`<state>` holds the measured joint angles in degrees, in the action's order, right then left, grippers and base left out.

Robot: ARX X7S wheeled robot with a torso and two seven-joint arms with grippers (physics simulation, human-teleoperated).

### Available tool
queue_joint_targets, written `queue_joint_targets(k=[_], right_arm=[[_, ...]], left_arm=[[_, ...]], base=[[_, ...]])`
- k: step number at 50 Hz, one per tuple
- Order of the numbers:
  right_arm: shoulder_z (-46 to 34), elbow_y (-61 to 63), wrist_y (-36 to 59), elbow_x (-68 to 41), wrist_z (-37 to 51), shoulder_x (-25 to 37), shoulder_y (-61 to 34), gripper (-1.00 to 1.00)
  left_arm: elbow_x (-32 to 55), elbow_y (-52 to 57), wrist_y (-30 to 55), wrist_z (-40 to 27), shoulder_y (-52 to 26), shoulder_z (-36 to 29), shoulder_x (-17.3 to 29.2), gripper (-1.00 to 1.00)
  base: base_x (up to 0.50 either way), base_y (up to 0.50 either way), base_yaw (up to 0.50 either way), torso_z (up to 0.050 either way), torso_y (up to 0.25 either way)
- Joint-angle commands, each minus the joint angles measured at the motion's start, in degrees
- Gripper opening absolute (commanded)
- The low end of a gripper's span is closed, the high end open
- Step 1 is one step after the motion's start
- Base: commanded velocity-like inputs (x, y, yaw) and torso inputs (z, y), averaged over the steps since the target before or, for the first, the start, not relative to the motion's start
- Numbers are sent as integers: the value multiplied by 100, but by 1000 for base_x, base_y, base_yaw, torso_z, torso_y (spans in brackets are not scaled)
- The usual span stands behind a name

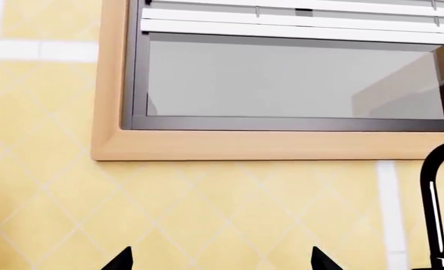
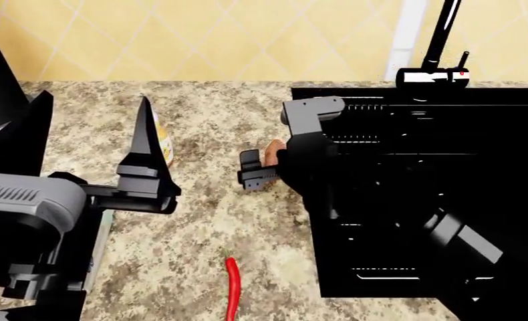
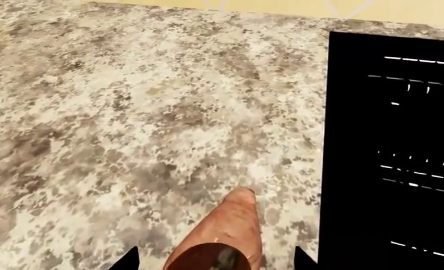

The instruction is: Pick up the fruits and vegetables and place them in the sink. Turn on the sink faucet to wash them. Then turn the sink off and put them in the tray.

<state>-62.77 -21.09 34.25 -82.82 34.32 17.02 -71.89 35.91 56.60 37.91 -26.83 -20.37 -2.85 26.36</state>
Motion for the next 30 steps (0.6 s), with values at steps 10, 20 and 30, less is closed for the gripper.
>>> queue_joint_targets(k=[10,20,30], right_arm=[[-92,-383,-141,-92,-191,-128,265,-100],[82,87,-187,-224,73,96,246,-100],[743,2073,-440,-481,909,1058,-1,-100]], left_arm=[[31,-10,-83,-78,-2,-81,92,100],[846,37,170,-286,-89,199,128,100],[3101,338,423,-2298,-933,-707,1174,100]], base=[[0,0,0,0,0],[0,0,0,0,0],[0,0,0,0,0]])
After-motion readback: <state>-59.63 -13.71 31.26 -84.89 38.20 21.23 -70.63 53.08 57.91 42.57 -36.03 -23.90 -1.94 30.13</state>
